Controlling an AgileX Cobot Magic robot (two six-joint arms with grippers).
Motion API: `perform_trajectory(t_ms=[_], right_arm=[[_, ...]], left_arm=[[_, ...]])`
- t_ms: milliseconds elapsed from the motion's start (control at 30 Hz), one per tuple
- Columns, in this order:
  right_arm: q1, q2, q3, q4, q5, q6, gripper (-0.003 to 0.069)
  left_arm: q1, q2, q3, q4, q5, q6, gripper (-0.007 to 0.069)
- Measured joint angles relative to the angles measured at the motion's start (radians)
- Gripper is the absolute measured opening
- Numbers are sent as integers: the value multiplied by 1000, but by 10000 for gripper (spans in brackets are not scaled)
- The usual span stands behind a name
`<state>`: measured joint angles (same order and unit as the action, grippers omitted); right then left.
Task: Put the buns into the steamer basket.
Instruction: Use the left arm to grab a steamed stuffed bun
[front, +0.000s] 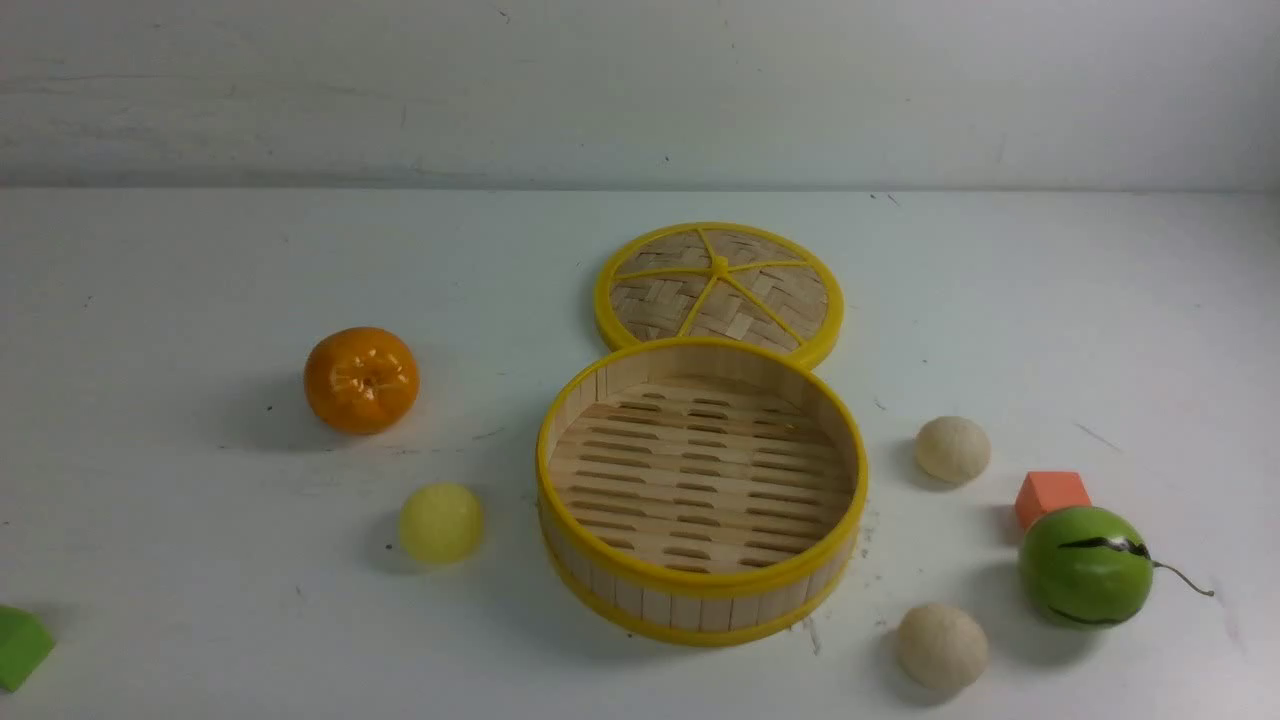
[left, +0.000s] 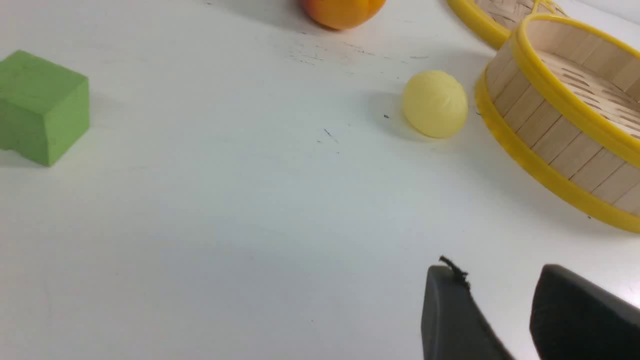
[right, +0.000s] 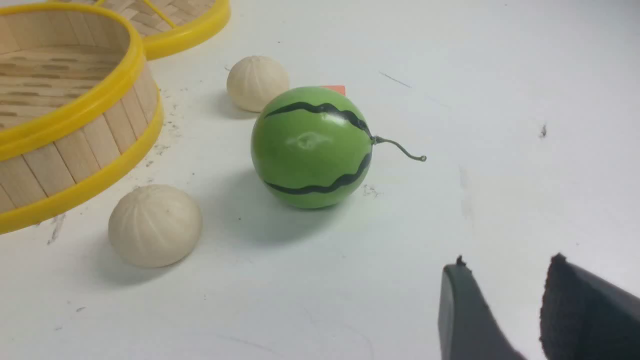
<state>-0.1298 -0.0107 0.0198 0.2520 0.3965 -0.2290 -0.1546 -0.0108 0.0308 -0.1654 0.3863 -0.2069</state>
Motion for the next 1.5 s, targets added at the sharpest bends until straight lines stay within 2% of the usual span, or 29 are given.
perform_trajectory(t_ms=[900, 967, 1000, 1100, 1133, 1167, 1233, 1267, 1333, 1500], right_arm=[[0, 0, 0, 0, 0, 0, 239], [0, 0, 0, 0, 0, 0, 239], [0, 0, 0, 0, 0, 0, 239], [0, 0, 0, 0, 0, 0, 239], [0, 0, 0, 0, 0, 0, 239], [0, 0, 0, 0, 0, 0, 239], [0, 0, 0, 0, 0, 0, 239], [0, 0, 0, 0, 0, 0, 239], [0, 0, 0, 0, 0, 0, 239], [6, 0, 0, 0, 0, 0, 239]], left_arm=[[0, 0, 0, -13, -18, -6, 237], [0, 0, 0, -96, -60, -49, 237], [0, 0, 0, -96, -60, -49, 237], [0, 0, 0, -301, -142, -142, 237], [0, 0, 0, -314, -147, -146, 237], [0, 0, 0, -426, -207, -176, 237], [0, 0, 0, -526, -275, -191, 237], [0, 0, 0, -537, -283, -191, 237], [0, 0, 0, -663, -395, -198, 237], [0, 0, 0, -720, -508, -201, 237]])
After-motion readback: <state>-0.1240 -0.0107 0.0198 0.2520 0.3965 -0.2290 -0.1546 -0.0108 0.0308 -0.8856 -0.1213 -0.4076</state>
